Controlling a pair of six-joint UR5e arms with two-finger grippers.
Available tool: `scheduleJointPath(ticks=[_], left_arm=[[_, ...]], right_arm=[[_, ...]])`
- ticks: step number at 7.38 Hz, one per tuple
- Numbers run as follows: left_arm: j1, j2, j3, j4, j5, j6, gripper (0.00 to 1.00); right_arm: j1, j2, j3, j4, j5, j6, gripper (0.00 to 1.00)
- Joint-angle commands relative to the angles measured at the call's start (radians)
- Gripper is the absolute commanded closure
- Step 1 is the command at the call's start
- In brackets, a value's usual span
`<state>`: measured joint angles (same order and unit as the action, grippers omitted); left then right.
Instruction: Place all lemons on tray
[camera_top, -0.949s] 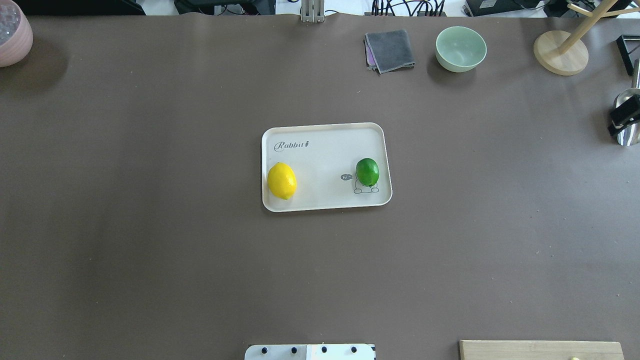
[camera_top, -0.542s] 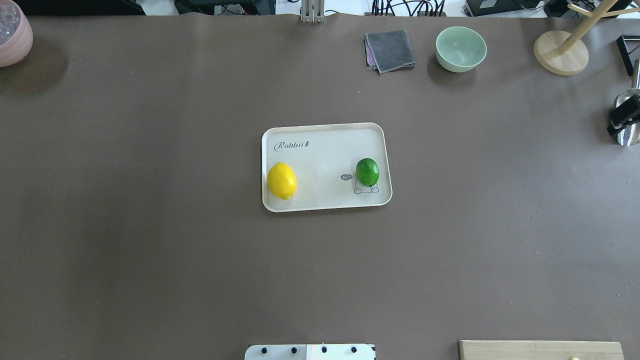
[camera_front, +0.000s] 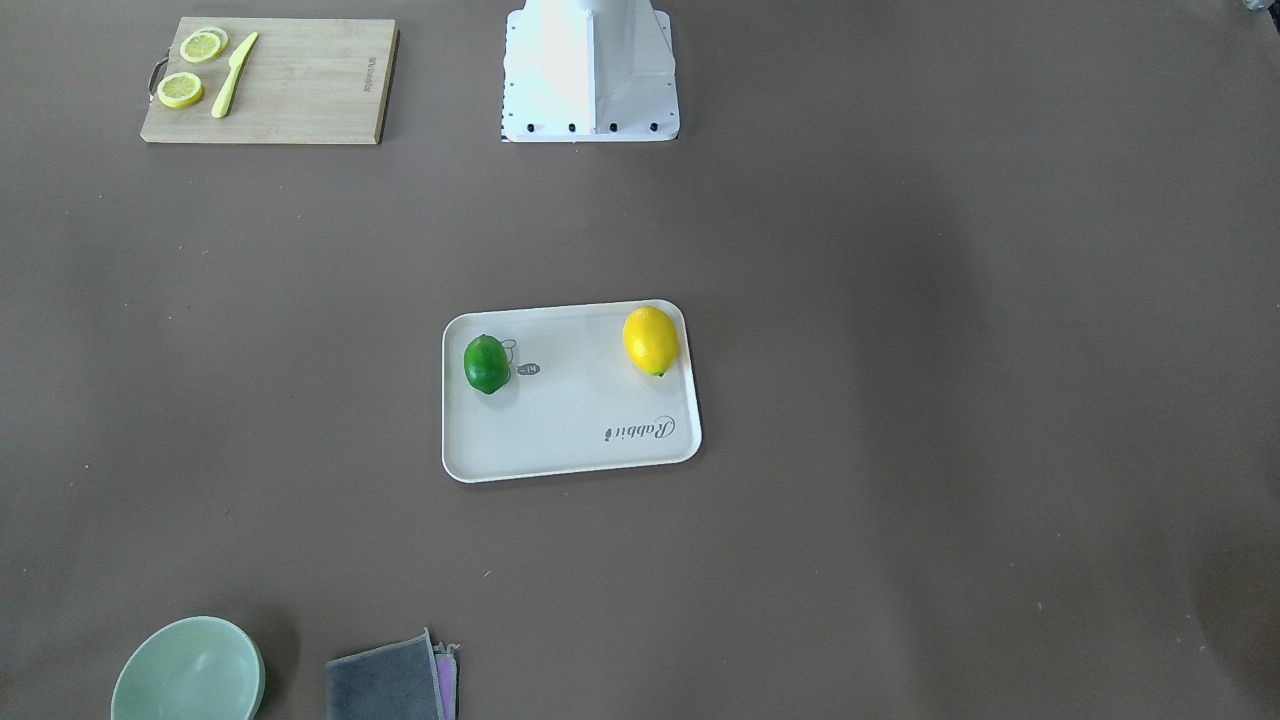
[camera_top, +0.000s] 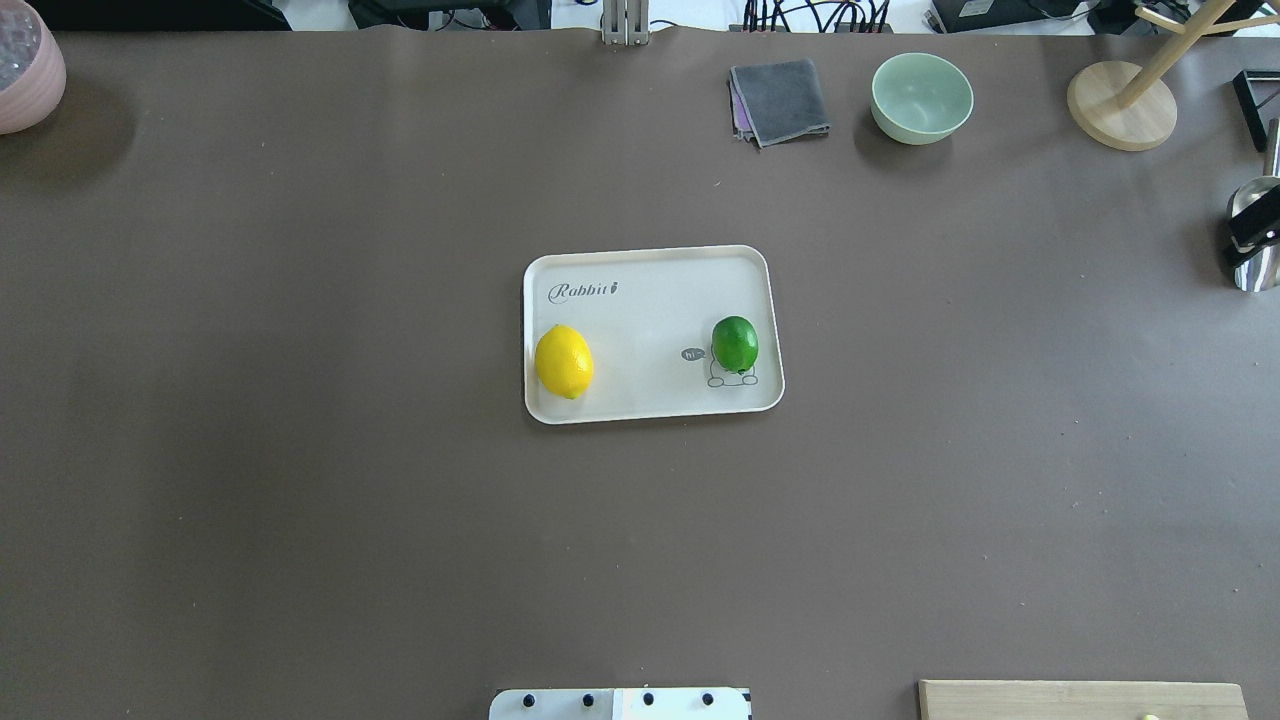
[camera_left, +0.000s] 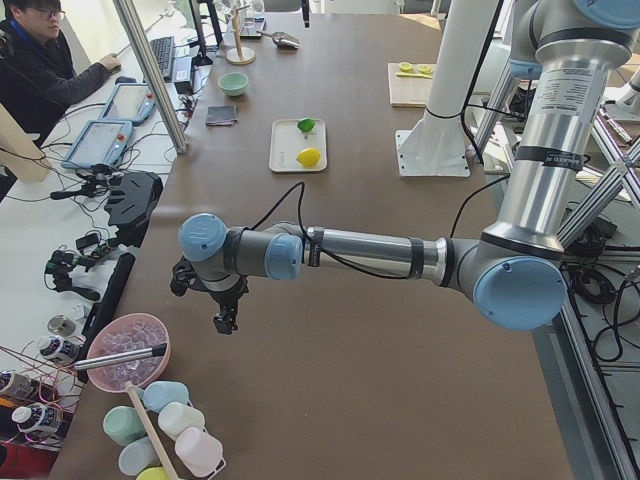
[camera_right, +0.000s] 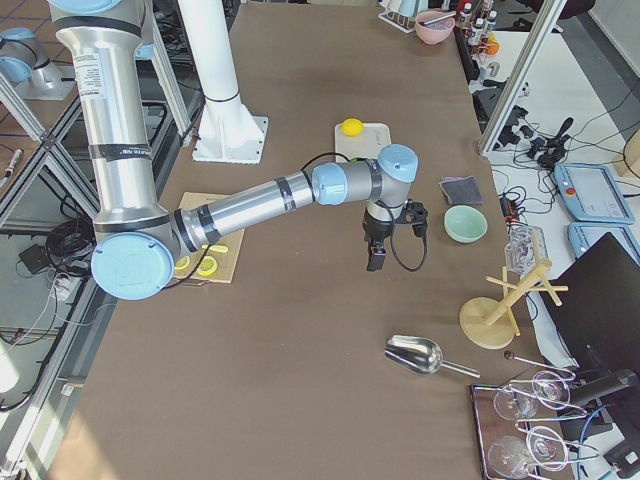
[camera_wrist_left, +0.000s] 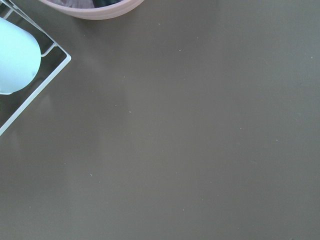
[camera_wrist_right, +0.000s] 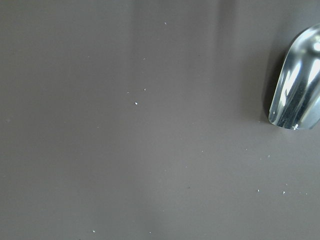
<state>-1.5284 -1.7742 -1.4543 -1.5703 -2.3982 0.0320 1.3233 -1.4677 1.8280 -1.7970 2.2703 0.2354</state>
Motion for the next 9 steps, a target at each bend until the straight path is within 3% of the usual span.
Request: scheduleJointPath(ticks=[1, 9], left_arm=[[-0.001, 0.002, -0.003, -0.014, 0.001, -0.003, 0.02], [-0.001, 0.007, -0.015, -0.013, 0.001, -0.001, 0.02]], right_arm=[[0.078, -0.043, -0.001, 0.001, 0.02, -0.043, 0.0], [0.077, -0.036, 0.01, 0.004, 0.075, -0.059, 0.0]])
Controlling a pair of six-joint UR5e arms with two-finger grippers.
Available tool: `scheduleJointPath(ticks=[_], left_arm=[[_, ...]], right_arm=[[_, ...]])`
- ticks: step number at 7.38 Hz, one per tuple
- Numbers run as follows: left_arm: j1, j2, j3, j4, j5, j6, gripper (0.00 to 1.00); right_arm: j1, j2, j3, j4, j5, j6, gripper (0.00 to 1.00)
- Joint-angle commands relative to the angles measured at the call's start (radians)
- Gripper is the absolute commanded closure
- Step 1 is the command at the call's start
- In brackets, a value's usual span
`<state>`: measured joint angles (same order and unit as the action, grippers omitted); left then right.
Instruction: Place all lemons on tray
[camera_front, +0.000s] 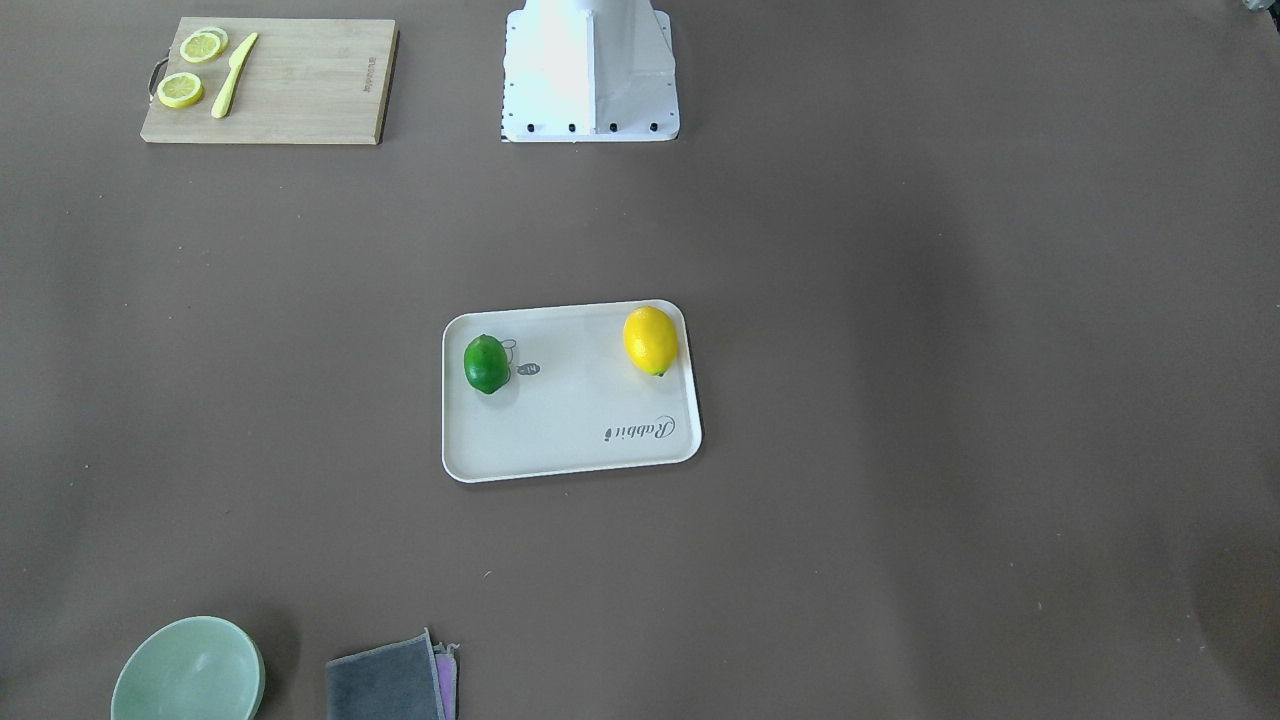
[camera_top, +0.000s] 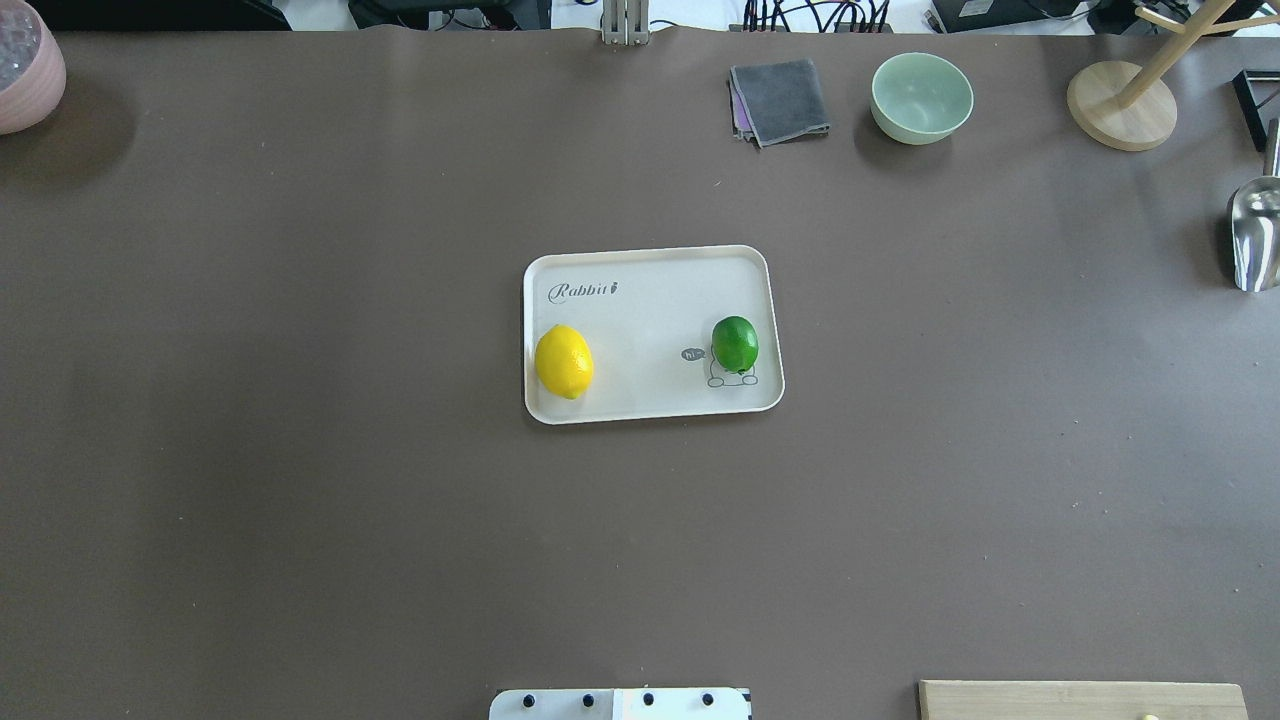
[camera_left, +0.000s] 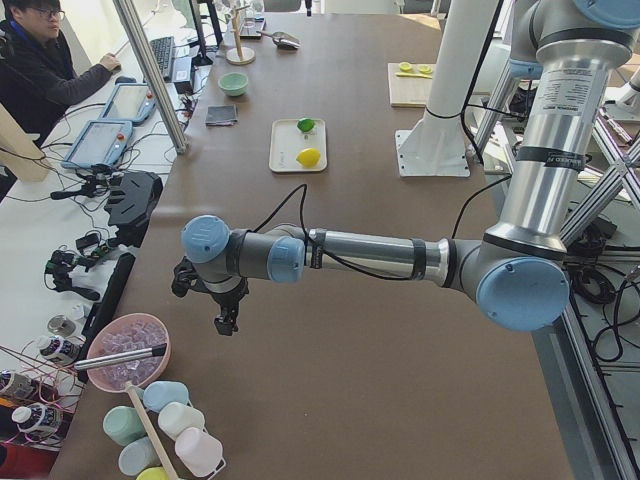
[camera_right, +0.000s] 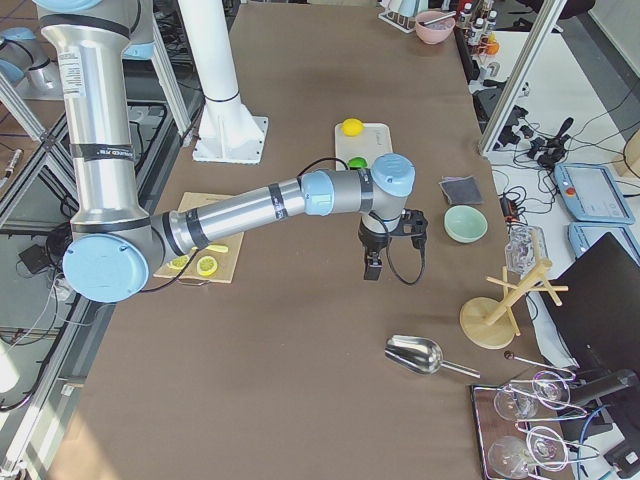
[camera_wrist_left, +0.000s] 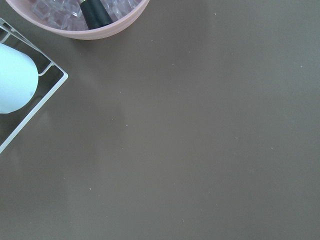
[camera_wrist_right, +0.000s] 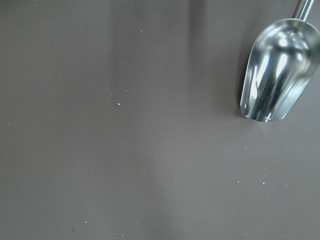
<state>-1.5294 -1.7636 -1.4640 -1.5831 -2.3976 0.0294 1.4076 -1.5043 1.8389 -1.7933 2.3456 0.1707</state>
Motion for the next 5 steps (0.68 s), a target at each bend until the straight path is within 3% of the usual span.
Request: scheduleJointPath(ticks=[1, 5], left_arm=[[0.0, -0.002, -0.004, 0.0, 0.002, 0.001, 0.02], [0.0, 0.001, 0.004, 0.002, 0.002, 0.0, 0.02]], right_arm=[[-0.009, 0.001, -0.001, 0.0, 0.0, 0.007, 0.0], [-0.019, 0.001, -0.003, 0.0, -0.006, 0.006, 0.0]])
